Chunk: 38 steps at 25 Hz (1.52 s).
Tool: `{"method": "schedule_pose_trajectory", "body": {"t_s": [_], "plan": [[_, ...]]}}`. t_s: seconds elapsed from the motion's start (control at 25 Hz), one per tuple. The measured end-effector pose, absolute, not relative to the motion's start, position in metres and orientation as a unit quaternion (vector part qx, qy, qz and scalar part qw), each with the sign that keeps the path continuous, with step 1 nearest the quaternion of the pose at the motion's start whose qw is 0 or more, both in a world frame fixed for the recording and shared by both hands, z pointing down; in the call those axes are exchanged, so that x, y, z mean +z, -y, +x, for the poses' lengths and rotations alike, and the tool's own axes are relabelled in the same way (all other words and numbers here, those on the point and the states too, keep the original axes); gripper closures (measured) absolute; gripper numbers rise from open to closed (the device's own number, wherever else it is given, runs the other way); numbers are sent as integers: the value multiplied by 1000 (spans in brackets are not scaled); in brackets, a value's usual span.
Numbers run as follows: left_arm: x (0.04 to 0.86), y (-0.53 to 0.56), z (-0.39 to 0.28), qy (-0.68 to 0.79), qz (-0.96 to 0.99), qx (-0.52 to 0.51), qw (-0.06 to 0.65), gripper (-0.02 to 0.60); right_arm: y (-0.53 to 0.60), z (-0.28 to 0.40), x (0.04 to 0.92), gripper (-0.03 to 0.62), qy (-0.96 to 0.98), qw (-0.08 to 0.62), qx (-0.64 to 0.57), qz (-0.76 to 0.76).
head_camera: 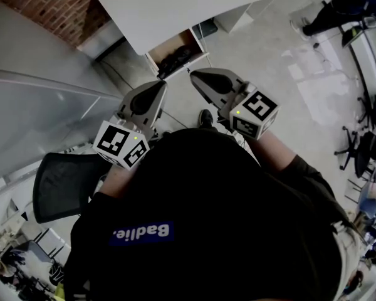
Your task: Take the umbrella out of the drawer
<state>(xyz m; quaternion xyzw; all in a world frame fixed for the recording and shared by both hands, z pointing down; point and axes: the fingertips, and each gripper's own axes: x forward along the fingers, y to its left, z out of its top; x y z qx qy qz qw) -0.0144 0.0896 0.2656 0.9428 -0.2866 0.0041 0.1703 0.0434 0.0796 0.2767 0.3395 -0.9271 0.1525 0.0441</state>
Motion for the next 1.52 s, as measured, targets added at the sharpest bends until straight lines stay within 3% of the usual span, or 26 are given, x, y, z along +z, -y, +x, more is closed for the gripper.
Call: {"method": "schedule_pose_trajectory", "body": {"t_s": [0.88,1.52], "plan": [[271,-91,-50,302,937,-9,177,580,-74,13,284,565,930,59,156,328],[268,-36,-20,387,905,-1,177,580,0,61,308,565,945,94,148,275]]}}
